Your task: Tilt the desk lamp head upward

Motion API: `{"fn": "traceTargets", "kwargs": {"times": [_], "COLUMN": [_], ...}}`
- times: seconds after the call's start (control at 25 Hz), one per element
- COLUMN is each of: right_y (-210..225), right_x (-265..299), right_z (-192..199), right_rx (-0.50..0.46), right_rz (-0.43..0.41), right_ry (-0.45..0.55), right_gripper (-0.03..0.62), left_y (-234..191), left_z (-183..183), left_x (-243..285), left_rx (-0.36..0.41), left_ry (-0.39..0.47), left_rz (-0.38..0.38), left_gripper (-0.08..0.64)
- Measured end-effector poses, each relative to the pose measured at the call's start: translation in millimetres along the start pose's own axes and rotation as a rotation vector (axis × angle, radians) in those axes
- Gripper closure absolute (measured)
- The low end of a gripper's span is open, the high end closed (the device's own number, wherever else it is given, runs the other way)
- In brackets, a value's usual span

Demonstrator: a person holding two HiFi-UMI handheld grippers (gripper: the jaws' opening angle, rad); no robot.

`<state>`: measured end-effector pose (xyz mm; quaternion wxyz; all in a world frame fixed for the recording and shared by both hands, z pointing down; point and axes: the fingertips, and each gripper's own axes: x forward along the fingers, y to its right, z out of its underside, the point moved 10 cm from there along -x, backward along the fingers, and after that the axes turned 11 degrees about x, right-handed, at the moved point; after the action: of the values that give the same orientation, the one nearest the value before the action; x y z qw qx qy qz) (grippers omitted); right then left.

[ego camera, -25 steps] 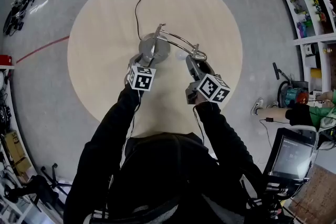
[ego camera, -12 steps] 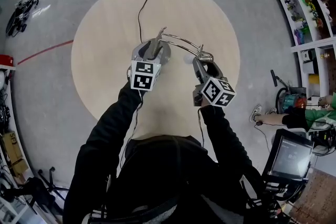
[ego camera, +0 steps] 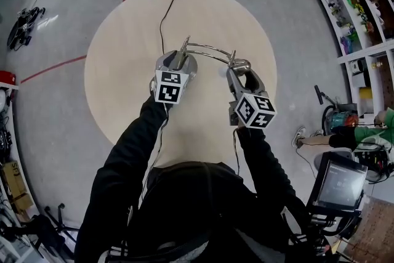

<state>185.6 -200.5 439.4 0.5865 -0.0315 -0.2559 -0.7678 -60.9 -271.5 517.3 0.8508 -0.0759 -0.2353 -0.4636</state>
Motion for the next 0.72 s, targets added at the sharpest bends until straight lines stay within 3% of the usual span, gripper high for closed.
{"fn": "traceTargets", "kwargs": {"times": [0.2, 0.72], "right_y": [-8, -26], "right_x": [-3, -10], "right_z": [-14, -45], "right_rx": [-0.059, -0.137], "right_rz": [0.016, -0.002], "right_ry": [0.006, 0.07], "right_gripper": [0.322, 0.327], "left_y": [2, 3], "left_z": [1, -1], "left_x": [8, 13], "left_rx": [-0.003, 0.004], "left_ry": [-0.013, -0.02], "left_rz": [0.003, 0.004], "left_gripper": [0.436, 0.437]}}
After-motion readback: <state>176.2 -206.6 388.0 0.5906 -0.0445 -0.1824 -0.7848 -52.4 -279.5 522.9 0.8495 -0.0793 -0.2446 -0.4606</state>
